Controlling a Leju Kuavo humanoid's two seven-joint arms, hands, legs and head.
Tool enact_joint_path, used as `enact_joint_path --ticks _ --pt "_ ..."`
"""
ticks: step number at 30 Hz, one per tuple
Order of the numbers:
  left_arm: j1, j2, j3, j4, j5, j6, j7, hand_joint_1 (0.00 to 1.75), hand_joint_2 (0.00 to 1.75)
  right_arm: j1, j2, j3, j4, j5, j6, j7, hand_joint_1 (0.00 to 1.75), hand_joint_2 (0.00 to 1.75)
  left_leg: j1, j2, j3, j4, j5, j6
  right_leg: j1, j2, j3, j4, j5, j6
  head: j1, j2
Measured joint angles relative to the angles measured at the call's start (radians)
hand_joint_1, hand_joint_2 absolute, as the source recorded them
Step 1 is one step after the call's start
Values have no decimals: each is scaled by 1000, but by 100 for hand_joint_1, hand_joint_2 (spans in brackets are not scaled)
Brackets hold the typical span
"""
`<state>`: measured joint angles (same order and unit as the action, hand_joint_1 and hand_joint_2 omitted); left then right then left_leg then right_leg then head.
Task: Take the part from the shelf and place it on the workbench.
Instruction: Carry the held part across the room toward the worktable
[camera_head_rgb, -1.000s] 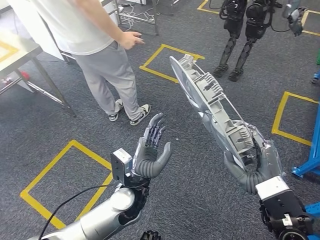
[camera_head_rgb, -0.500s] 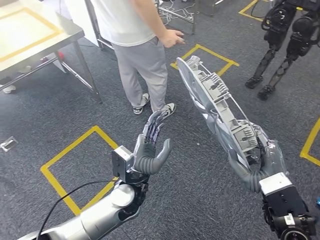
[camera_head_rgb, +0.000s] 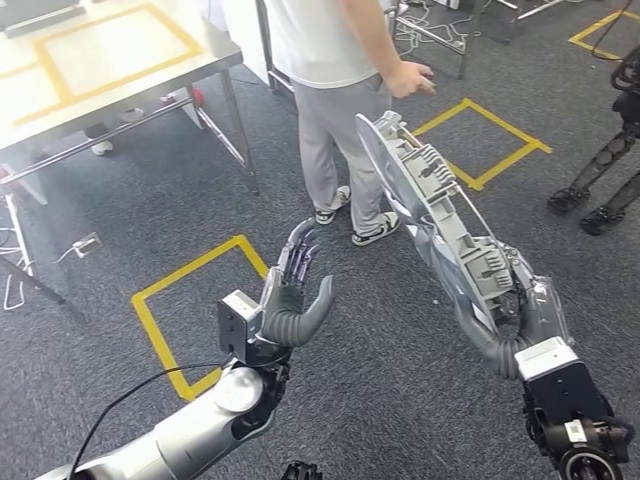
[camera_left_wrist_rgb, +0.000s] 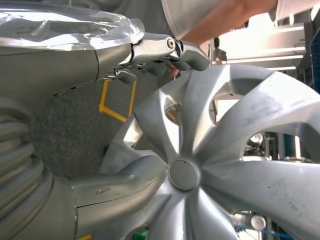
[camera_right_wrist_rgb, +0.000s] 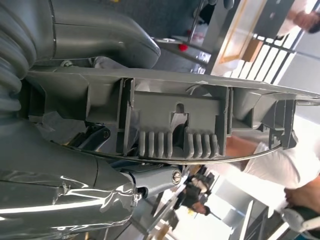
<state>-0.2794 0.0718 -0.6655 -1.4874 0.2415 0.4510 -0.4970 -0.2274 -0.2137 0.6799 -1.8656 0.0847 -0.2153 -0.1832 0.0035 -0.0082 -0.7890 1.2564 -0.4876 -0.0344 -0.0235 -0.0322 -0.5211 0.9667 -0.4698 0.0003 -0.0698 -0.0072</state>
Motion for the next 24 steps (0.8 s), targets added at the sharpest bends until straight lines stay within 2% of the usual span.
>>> enact_joint_path --ticks 1,2,3,4,5,6,7,9,10,11,13,14,15,16,17,18,19,20,21,22,24 --pt "1 0 0 0 -2 2 2 0 175 0 0 0 2 0 1 -1 175 175 1 2 -5 5 9 1 1 -16 1 0 -1 -1 -1 0" --pt "2 1 1 0 -4 3 3 0 175 0 1 -1 3 0 2 -1 175 175 1 6 14 -32 36 3 2 -30 2 0 -3 -1 -3 0" --pt "2 1 1 -1 -6 4 3 0 175 0 1 -1 5 0 3 -2 175 175 0 19 51 -103 71 7 4 -43 5 0 -6 0 -5 0" --pt "1 1 1 -1 -8 6 3 0 175 0 2 -3 6 -1 3 -3 175 175 -5 46 92 -181 97 13 6 -55 7 0 -9 2 -6 0" --pt "1 1 1 -2 -11 7 4 0 175 -1 3 -4 6 -1 4 -4 175 175 -10 67 125 -243 115 21 9 -65 9 0 -12 5 -6 0" --pt "1 1 1 -3 -14 8 4 0 175 -3 3 -6 6 -1 4 -6 175 175 -17 81 144 -280 122 29 12 -75 11 0 -15 9 -5 0" --pt "1 1 2 -4 -17 9 4 0 175 -5 3 -7 6 -1 4 -7 175 175 -22 83 149 -294 120 35 15 -85 13 -2 -18 13 -3 0" --pt "3 1 2 -6 -23 11 5 0 175 -7 4 -10 7 -1 4 -8 175 175 -22 55 151 -300 122 45 15 -101 17 -5 -25 22 -1 0" --pt "4 0 2 -7 -28 12 6 0 175 -7 4 -11 7 -1 4 -9 175 175 -18 42 156 -306 123 50 14 -89 16 3 -35 26 2 0" --pt "5 0 3 -9 -31 14 8 0 175 -7 4 -12 8 -1 5 -9 175 175 -15 30 161 -311 125 56 11 -64 5 32 -55 28 4 0" --pt "6 -3 3 -11 -37 15 14 0 175 -7 4 -14 10 -1 6 -10 175 175 -11 4 168 -316 126 63 9 1 -52 160 -117 30 13 0" --pt "7 -5 3 -11 -38 15 16 0 175 -7 4 -15 11 -1 6 -11 175 175 -11 -10 168 -316 125 65 9 19 -92 237 -145 31 16 0" --pt "9 -6 3 -11 -39 15 18 0 175 -6 4 -15 12 -1 6 -12 175 175 -11 -25 169 -316 125 66 9 27 -124 294 -159 32 18 0" --pt "10 -6 3 -11 -39 15 19 0 175 -5 4 -15 14 -2 6 -12 175 175 -11 -42 170 -315 124 66 9 30 -140 314 -152 33 19 0" --pt "12 -7 3 -11 -40 15 20 0 175 -5 4 -15 16 -2 6 -11 175 175 -10 -58 172 -313 124 65 7 32 -136 291 -124 34 19 0" --pt "12 -7 3 -11 -40 15 20 0 175 -5 4 -15 17 -2 6 -11 175 175 -8 -75 174 -310 122 63 4 40 -114 228 -78 34 20 0" --pt "13 -8 3 -11 -40 15 20 0 175 -6 4 -16 18 -2 6 -11 175 175 -6 -92 175 -307 120 60 0 64 -85 155 -37 34 21 0" --pt "12 -9 3 -11 -39 14 20 0 175 -8 4 -16 19 -2 6 -11 175 175 -6 -107 172 -301 118 55 -6 89 -58 88 -8 35 22 0" --pt "12 -9 3 -11 -39 13 21 0 175 -9 4 -17 19 -3 6 -11 175 175 -5 -121 166 -296 118 50 -9 110 -38 42 6 34 23 0" --pt "12 -10 3 -11 -38 12 21 0 175 -11 5 -18 20 -4 6 -11 175 175 -4 -133 158 -294 121 45 -11 122 -29 23 4 32 24 0" --pt "13 -9 3 -11 -36 10 22 0 175 -12 5 -19 22 -6 6 -10 175 175 -2 -155 146 -293 127 33 -9 105 -23 14 3 24 22 0"
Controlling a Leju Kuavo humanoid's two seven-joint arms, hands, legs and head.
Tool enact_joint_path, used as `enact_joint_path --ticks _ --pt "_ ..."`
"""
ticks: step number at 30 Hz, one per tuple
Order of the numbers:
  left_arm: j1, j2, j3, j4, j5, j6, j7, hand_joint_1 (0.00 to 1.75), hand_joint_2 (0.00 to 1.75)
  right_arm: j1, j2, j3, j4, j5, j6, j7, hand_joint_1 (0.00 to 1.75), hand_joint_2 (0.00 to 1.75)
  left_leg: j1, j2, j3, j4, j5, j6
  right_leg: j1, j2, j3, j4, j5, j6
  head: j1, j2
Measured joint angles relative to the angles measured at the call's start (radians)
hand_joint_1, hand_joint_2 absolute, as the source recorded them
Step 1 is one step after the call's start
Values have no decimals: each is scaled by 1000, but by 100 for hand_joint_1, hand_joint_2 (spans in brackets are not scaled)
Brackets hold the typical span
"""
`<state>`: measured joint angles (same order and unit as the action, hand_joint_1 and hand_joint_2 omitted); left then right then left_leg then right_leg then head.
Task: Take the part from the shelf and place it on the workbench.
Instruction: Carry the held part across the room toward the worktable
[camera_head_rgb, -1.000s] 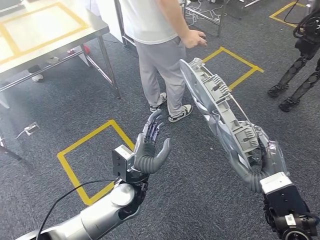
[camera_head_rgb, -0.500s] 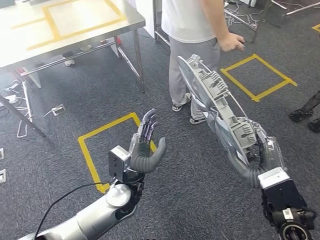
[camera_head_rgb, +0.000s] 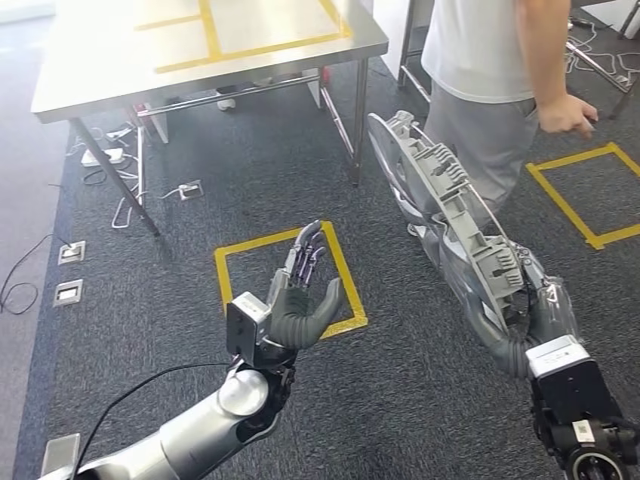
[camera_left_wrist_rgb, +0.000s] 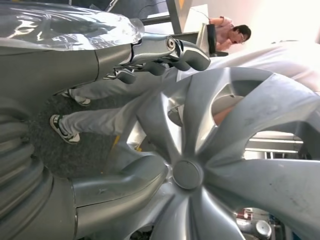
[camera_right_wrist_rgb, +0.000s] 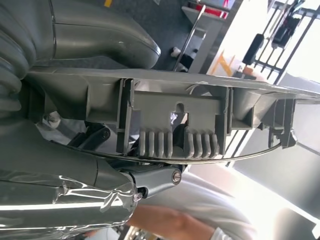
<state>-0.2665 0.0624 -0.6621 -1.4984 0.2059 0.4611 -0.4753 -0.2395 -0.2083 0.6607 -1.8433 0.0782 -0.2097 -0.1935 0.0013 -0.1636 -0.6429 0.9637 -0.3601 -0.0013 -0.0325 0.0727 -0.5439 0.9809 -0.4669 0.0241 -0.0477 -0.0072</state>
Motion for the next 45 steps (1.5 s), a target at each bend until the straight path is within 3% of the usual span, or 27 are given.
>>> enact_joint_path --ticks 1,2,4,5,7,8,9,11,13,16,18,20,21,22,23,25,27,29,31,33,35,37,38,39,42,43,45 --pt "1 1 0 0 2 0 0 0 175 0 1 0 1 -1 0 1 175 175 -2 12 -5 6 -3 -6 0 -13 3 -3 2 -4 -2 0" --pt "0 1 0 0 3 0 0 0 175 -1 1 0 2 -2 -1 1 175 175 -5 41 -17 29 -16 -12 -1 -27 6 -6 4 -10 -6 0" --pt "-1 1 0 0 6 0 0 0 175 -3 3 -1 2 -3 -4 -1 175 175 -8 120 -71 138 -70 -22 1 -55 12 -11 4 -17 -17 0" --pt "-1 1 0 0 7 0 0 0 175 -4 3 -1 2 -4 -5 -2 175 175 -6 143 -109 212 -100 -25 4 -70 12 -11 3 -20 -21 0" --pt "-1 0 0 0 10 0 0 0 175 -5 3 -1 3 -5 -7 -2 175 175 -2 157 -160 303 -124 -26 7 -101 14 -11 0 -23 -23 0" --pt "-1 0 0 0 11 -1 0 0 175 -5 3 -1 4 -7 -8 -1 175 175 -2 158 -155 290 -108 -24 8 -116 15 -11 -2 -24 -25 0" --pt "-1 0 0 0 14 -2 0 0 175 -5 3 -1 5 -9 -10 0 175 175 -2 163 -128 238 -79 -21 8 -131 18 -11 -5 -23 -27 0" --pt "-3 0 0 0 18 -6 0 0 175 -7 3 -1 6 -12 -15 2 175 175 -11 203 -46 89 -21 -8 14 -155 24 -11 -12 -19 -32 0" --pt "-7 -2 0 0 22 -10 -1 0 175 -10 3 -1 6 -12 -24 5 175 175 -23 232 -3 9 -6 7 20 -175 30 -12 -20 -12 -31 0" --pt "-9 -4 0 1 25 -15 -2 0 175 -12 3 -1 6 -12 -30 7 175 175 -24 200 3 -6 -9 22 21 -196 40 -15 -33 2 -24 0" --pt "-11 -6 0 1 25 -17 -2 0 175 -11 3 -1 7 -12 -31 8 175 175 -17 177 15 -15 -8 34 17 -152 19 40 -70 8 -18 0" --pt "-13 -9 0 1 25 -18 -2 0 175 -11 3 -2 7 -13 -32 9 175 175 -14 154 22 -18 -10 43 16 -93 -50 181 -131 9 -8 0" --pt "-13 -11 0 1 25 -19 -2 0 175 -10 3 -2 7 -13 -32 8 175 175 -15 140 24 -17 -11 44 16 -81 -90 253 -152 9 -5 0" --pt "-13 -11 0 2 25 -19 -2 0 175 -9 3 -2 8 -13 -32 8 175 175 -15 125 26 -17 -12 45 15 -76 -118 297 -156 10 -3 0" --pt "-13 -12 0 2 25 -19 -2 0 175 -8 3 -2 8 -13 -32 9 175 175 -15 108 29 -16 -13 45 15 -74 -129 300 -139 10 -3 0" --pt "-12 -13 0 2 25 -19 -2 0 175 -6 3 -2 9 -13 -32 9 175 175 -13 75 35 -12 -18 42 12 -58 -93 185 -52 8 -2 0" --pt "-13 -15 0 3 27 -20 -2 0 175 -7 3 -1 9 -12 -33 9 175 175 -12 44 33 -2 -23 34 5 -7 -39 51 8 6 0 0" --pt "-13 -16 0 4 29 -24 -3 0 175 -7 3 -1 9 -11 -36 9 175 175 -7 18 21 2 -20 22 5 19 -16 6 11 2 2 0" --pt "-13 -15 0 4 31 -29 -4 0 175 -7 3 -1 9 -9 -40 11 175 175 -3 2 13 1 -16 11 6 -3 -7 -4 13 -7 1 0" --pt "-14 -14 0 5 33 -32 -5 0 175 -7 3 -1 8 -8 -43 12 175 175 -8 49 -7 42 -41 2 3 -25 2 -16 18 -17 -8 0" --pt "-18 -14 0 7 36 -33 -5 0 175 -6 3 -1 8 -11 -46 12 175 175 -6 123 -66 160 -97 -9 6 -45 7 -20 19 -24 -19 0" --pt "-18 -15 0 11 42 -36 -2 0 175 -5 3 -1 8 -18 -46 12 175 175 2 152 -129 273 -131 -17 10 -62 8 -20 17 -26 -22 0" --pt "-18 -15 0 13 44 -38 -1 0 175 -5 3 -1 8 -21 -46 13 175 175 5 155 -137 283 -123 -18 11 -69 8 -20 16 -26 -22 0" --pt "-18 -15 0 15 46 -39 -1 0 175 -4 3 -1 8 -24 -46 13 175 175 7 157 -123 252 -98 -18 11 -74 9 -20 14 -26 -23 0" --pt "-20 -15 0 17 49 -43 0 0 175 -5 3 -1 9 -30 -45 14 175 175 6 161 -17 47 -14 -11 11 -81 14 -21 8 -19 -25 0" --pt "-22 -15 0 17 49 -43 -1 0 175 -7 3 -1 9 -31 -45 14 175 175 3 161 3 9 -8 -7 12 -82 14 -21 6 -14 -25 0" --pt "-25 -15 0 18 49 -45 -2 0 175 -9 3 -2 9 -33 -44 14 175 175 -5 159 10 -6 -13 4 13 -84 14 -23 4 -4 -23 0"
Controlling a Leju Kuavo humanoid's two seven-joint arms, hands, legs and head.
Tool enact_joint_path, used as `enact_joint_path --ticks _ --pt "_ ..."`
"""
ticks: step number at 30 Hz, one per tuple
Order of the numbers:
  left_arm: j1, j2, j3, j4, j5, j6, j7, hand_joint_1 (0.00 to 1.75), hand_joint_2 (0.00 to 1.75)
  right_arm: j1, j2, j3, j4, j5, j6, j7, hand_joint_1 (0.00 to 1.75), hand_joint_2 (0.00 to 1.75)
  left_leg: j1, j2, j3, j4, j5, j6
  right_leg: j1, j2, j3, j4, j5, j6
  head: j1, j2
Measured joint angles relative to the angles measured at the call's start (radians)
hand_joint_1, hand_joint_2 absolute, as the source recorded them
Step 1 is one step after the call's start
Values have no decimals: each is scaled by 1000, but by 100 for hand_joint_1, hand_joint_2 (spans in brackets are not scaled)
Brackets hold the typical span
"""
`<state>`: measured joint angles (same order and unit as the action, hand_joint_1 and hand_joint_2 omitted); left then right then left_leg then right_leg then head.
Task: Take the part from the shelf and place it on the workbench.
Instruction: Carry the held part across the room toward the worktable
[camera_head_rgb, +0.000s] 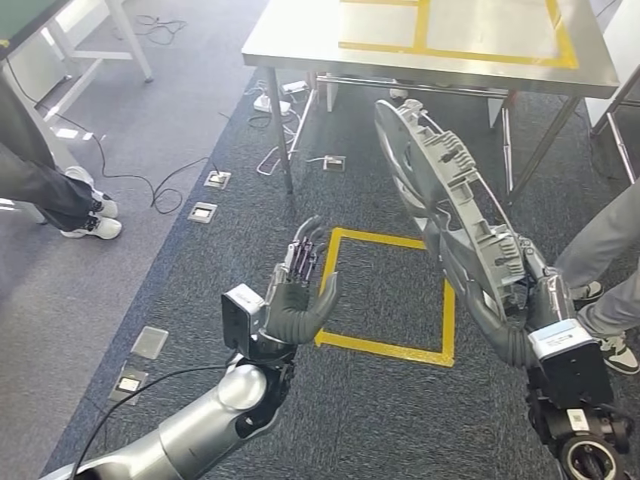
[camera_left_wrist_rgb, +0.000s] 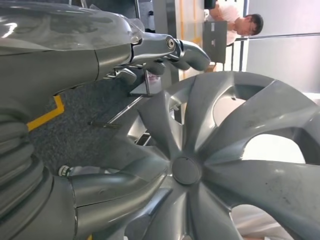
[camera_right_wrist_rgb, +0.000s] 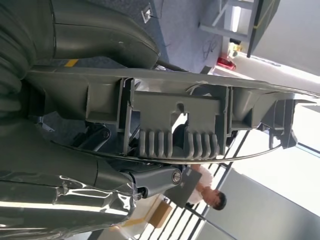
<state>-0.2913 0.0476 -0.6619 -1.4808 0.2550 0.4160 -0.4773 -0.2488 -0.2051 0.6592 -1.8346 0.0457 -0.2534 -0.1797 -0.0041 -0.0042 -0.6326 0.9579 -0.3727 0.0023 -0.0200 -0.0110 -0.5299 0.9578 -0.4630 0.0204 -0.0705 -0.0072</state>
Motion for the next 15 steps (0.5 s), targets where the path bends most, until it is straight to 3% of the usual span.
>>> enact_joint_path --ticks 4,6,8,10,11,12,13,15 --pt "-4 1 0 1 4 -7 2 0 175 -2 0 1 0 -2 6 2 175 175 -2 -4 6 -7 -3 9 -3 -2 11 -2 0 -10 5 0" --pt "-6 1 0 0 6 -9 2 0 175 -2 0 1 0 -3 8 3 175 175 0 -6 18 -16 -8 25 -6 -2 5 13 -3 1 8 0" --pt "-6 1 0 0 7 -9 2 0 175 -3 0 2 0 -3 9 3 175 175 4 -6 34 -24 -15 39 -7 2 -41 99 -38 7 17 0" --pt "-3 1 0 0 7 -9 2 0 175 -2 0 2 1 -4 10 3 175 175 4 -7 43 -25 -24 44 -7 5 -119 241 -85 8 25 0" --pt "0 2 0 0 7 -9 3 0 175 0 0 2 1 -5 10 4 175 175 3 -8 49 -25 -28 44 -7 6 -150 289 -95 8 26 0" --pt "2 2 0 0 7 -9 3 0 175 2 0 2 1 -6 11 4 175 175 4 -10 56 -24 -33 42 -8 6 -165 301 -86 9 26 0" --pt "5 2 0 0 7 -9 3 0 175 4 0 2 1 -7 12 4 175 175 5 -12 65 -24 -39 38 -9 6 -159 274 -58 9 27 0" --pt "6 2 0 0 7 -9 3 0 175 5 0 2 1 -7 13 4 175 175 7 -16 86 -22 -53 29 -12 7 -106 142 24 9 28 0"
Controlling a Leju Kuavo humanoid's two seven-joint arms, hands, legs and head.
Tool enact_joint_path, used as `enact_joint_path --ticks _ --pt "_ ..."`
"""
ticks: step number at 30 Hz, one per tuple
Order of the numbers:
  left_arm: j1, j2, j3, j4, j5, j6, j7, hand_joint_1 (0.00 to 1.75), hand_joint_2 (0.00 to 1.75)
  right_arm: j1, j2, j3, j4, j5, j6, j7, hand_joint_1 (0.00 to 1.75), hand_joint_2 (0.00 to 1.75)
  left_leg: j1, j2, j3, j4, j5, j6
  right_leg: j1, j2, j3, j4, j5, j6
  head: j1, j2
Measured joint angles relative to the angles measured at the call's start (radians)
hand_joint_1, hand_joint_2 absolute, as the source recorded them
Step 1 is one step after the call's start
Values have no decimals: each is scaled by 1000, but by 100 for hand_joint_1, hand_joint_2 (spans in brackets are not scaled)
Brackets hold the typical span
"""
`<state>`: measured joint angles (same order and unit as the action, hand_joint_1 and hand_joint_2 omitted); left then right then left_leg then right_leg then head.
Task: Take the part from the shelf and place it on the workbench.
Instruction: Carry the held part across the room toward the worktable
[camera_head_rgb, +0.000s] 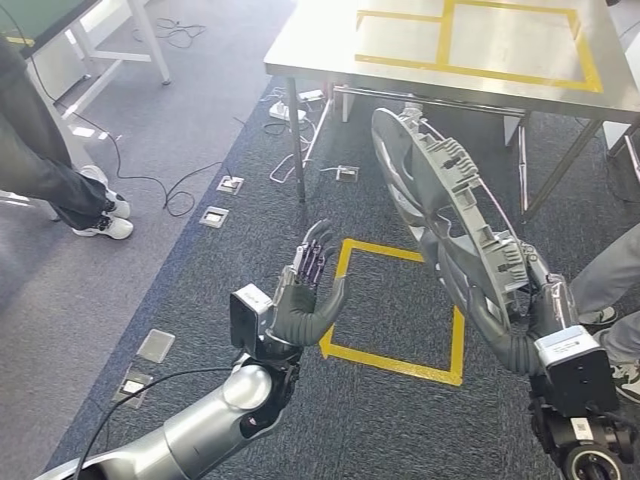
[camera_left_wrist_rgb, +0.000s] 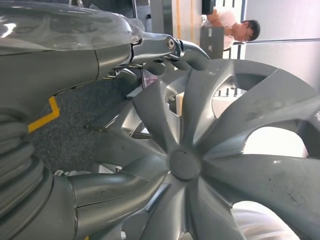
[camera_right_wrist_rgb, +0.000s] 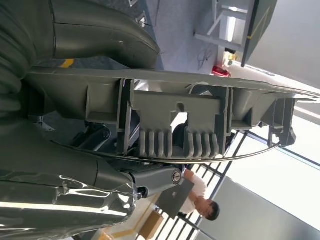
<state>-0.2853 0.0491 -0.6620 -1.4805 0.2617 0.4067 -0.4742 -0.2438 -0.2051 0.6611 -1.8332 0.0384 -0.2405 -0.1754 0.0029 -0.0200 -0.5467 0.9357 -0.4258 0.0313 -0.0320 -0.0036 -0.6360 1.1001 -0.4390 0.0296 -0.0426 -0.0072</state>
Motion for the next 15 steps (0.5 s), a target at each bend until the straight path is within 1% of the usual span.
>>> enact_joint_path --ticks 1,2,3,4,5,6,7,8,9,10,11,12,13,14,15 --pt "0 0 0 0 0 0 0 0 175 -1 0 0 0 0 0 0 175 175 0 -2 6 2 -7 -6 2 0 25 -69 16 -1 2 0" --pt "0 0 0 0 0 0 1 0 175 -3 0 0 0 0 1 -1 175 175 0 -3 8 2 -12 -13 5 1 46 -113 22 -3 4 0" --pt "0 0 0 0 -1 0 2 0 175 -3 0 0 1 -1 1 -1 175 175 0 -5 9 3 -16 -20 8 2 55 -135 13 -7 4 0" --pt "1 0 0 -1 -3 0 2 0 175 -4 0 1 0 -1 1 -2 175 175 -1 -6 10 5 -19 -27 11 1 62 -147 3 -13 3 0" --pt "2 0 0 -2 -4 1 3 0 175 -3 0 1 -1 -1 2 -2 175 175 0 -5 9 12 -21 -33 11 2 72 -146 5 -19 1 0" --pt "2 0 0 -4 -6 2 4 0 175 -2 0 1 -1 -1 3 -1 175 175 2 -2 1 34 -18 -38 11 3 82 -148 1 -26 -2 0" --pt "2 1 0 -6 -8 2 5 0 175 -2 0 1 -2 -1 4 0 175 175 3 2 -22 74 -13 -41 12 3 95 -150 -4 -31 -4 0" --pt "3 1 0 -8 -10 3 6 0 175 -1 0 1 -2 -1 4 0 175 175 4 6 -61 133 -11 -44 13 3 111 -154 -11 -36 -8 0" --pt "4 2 0 -8 -12 4 9 0 175 -1 0 1 -3 -1 4 0 175 175 4 9 -111 200 -16 -45 15 3 125 -157 -19 -40 -10 0" --pt "7 2 0 -9 -13 4 11 0 175 -1 0 2 -3 0 4 0 175 175 4 11 -164 257 -35 -45 17 4 140 -160 -29 -42 -12 0" --pt "10 3 0 -9 -14 5 13 0 175 -1 0 3 -3 0 5 0 175 175 3 11 -210 294 -66 -43 20 5 157 -163 -42 -44 -14 0" --pt "13 4 0 -9 -16 5 14 0 175 -1 0 4 -3 0 5 0 175 175 1 11 -243 304 -97 -39 23 7 176 -165 -57 -45 -15 0" --pt "16 5 0 -9 -17 6 14 0 175 0 0 4 -3 0 6 0 175 175 -2 10 -261 286 -115 -32 25 8 198 -166 -73 -46 -16 0" --pt "17 5 0 -9 -18 6 15 0 175 0 0 5 -3 0 6 1 175 175 -7 10 -267 242 -104 -22 27 9 222 -167 -91 -47 -17 0" --pt "17 5 0 -9 -18 6 15 0 175 0 0 5 -3 0 6 1 175 175 -16 10 -262 177 -48 -9 28 10 240 -169 -111 -47 -17 0"
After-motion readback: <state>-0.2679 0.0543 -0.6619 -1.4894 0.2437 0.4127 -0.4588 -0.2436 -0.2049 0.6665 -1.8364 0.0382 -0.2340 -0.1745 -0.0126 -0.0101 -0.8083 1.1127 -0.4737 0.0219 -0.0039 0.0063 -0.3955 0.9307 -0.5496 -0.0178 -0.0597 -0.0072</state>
